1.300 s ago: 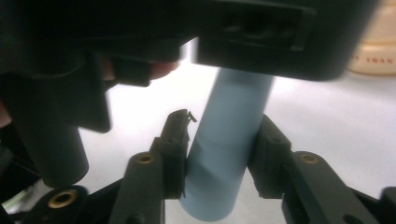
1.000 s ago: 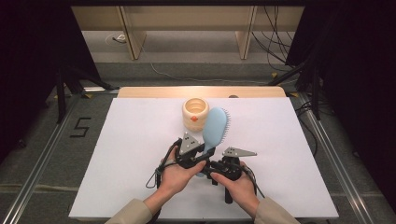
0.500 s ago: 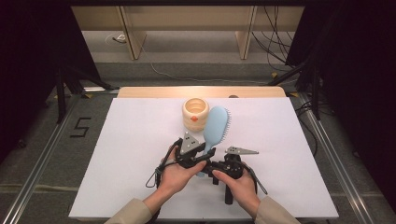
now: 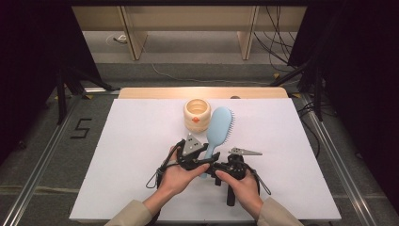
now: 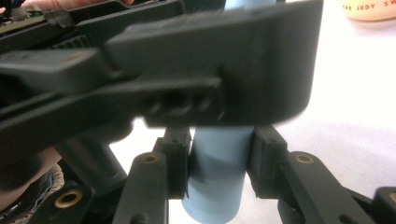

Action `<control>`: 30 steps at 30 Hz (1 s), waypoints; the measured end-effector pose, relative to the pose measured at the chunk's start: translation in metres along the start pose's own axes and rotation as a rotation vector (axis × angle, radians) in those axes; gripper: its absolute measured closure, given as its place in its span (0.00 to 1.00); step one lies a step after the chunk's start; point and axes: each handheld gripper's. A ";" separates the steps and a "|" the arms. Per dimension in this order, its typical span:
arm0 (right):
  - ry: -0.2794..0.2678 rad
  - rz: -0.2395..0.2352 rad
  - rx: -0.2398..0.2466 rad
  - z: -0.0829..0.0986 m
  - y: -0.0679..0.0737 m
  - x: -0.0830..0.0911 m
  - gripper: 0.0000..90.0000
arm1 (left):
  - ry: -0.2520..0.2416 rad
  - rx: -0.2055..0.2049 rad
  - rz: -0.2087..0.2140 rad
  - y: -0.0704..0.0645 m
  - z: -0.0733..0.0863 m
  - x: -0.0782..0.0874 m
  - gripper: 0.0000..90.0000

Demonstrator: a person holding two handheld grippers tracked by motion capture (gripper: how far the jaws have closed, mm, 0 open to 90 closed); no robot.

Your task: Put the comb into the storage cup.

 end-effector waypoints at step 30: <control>-0.013 0.004 -0.016 0.000 -0.003 0.002 0.72 | 0.010 -0.017 -0.015 0.015 -0.020 0.021 0.00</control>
Point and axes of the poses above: each handheld gripper's, and its own axes: x roughly backward along the jaws, z roughly out of its underside, y roughly to its left, and after that the axes turned 9 degrees about -z, right-handed
